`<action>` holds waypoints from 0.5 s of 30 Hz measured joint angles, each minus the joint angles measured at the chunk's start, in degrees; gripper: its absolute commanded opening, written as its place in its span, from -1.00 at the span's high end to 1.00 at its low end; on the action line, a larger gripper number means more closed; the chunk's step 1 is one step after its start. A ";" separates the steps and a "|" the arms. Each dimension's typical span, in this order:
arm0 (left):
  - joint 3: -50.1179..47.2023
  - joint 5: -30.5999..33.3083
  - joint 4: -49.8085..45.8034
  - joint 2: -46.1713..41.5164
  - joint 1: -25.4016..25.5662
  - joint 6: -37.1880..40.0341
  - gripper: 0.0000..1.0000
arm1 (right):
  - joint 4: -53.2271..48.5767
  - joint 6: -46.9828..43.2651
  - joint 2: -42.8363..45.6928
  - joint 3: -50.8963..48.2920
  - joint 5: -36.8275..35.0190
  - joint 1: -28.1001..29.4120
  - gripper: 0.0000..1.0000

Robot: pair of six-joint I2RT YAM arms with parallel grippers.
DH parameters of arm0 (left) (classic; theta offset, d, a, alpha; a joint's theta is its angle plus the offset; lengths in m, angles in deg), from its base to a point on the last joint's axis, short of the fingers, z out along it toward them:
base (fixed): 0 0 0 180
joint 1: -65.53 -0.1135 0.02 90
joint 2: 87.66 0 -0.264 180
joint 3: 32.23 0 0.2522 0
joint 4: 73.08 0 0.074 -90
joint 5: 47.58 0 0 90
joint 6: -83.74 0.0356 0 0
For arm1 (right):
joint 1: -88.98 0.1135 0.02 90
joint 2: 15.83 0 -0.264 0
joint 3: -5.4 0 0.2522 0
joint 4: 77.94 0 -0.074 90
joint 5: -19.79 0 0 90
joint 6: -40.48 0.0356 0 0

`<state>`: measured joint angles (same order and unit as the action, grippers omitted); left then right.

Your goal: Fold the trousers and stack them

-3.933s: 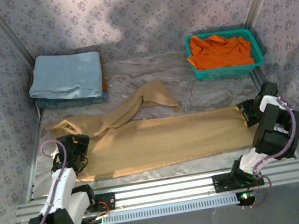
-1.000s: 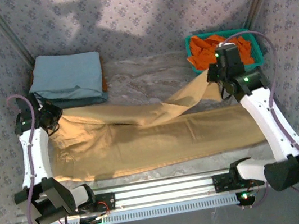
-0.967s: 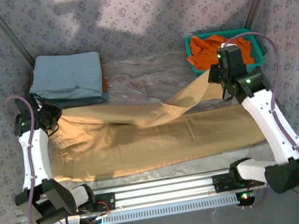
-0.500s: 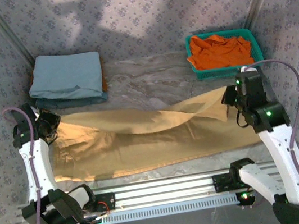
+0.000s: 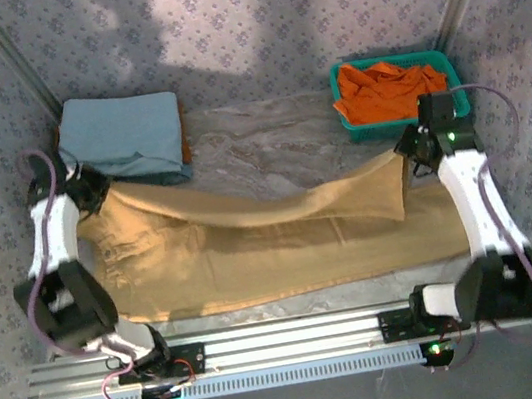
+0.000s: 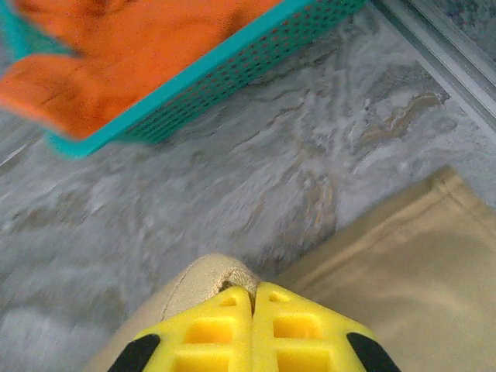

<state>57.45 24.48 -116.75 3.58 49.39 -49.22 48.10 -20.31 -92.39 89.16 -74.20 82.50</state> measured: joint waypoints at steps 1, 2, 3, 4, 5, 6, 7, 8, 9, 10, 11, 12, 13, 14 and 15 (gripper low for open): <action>4.76 -0.39 -0.20 5.05 1.05 0.37 0.91 | 0.52 0.39 -4.11 1.68 0.90 -1.66 1.00; 8.74 -0.85 -0.37 9.16 1.92 0.57 0.43 | 1.29 0.72 -7.98 3.21 1.73 -3.04 1.00; 12.28 -1.36 -0.74 12.74 2.60 1.01 -0.08 | 1.53 1.05 -10.60 4.37 2.21 -3.91 1.00; 16.33 -2.23 -0.92 16.85 3.30 1.36 -0.45 | 1.97 1.33 -13.09 5.31 2.75 -4.59 1.00; 19.32 -2.82 -1.09 19.98 3.85 1.62 -0.72 | 2.38 1.46 -15.21 5.99 3.28 -4.96 0.92; 21.49 -3.43 -1.22 22.53 4.31 2.01 -0.87 | 2.62 1.49 -16.55 6.32 3.67 -5.07 0.89; 22.75 -3.82 -1.44 24.46 4.72 2.51 -0.99 | 2.97 1.51 -17.68 6.36 4.22 -5.03 0.77; 22.82 -4.00 -1.64 25.29 5.05 2.97 -0.99 | 3.15 1.62 -18.40 6.36 4.66 -4.98 0.47; 22.32 -4.17 -1.90 25.38 5.31 3.10 -0.99 | 3.15 1.66 -18.78 6.38 4.96 -4.85 0.21; 21.38 -4.22 -2.01 25.07 5.44 3.10 -0.99 | 3.13 1.70 -18.91 6.47 5.16 -4.74 0.17; 19.50 -4.13 -1.36 23.87 5.60 3.10 -0.99 | 3.10 1.64 -18.91 6.73 5.31 -4.63 0.14; 17.44 -4.04 -0.81 22.40 5.66 3.08 -0.99 | 3.15 1.49 -18.86 7.08 5.29 -4.46 0.10; 14.05 -3.50 -0.24 19.69 5.95 3.04 -0.99 | 3.26 1.40 -18.69 7.37 5.07 -4.24 0.04; 10.80 -2.73 -0.02 16.85 6.19 3.06 -0.99 | 3.34 1.42 -18.12 7.41 4.68 -3.89 0.00; 6.88 -1.36 0.11 13.03 6.80 3.08 -0.99 | 3.39 1.53 -16.98 7.10 4.00 -3.19 -0.03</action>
<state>64.33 23.13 -116.64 16.61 56.18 -46.13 51.49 -18.78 -109.37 96.26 -70.20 79.31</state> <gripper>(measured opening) 0.994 0.492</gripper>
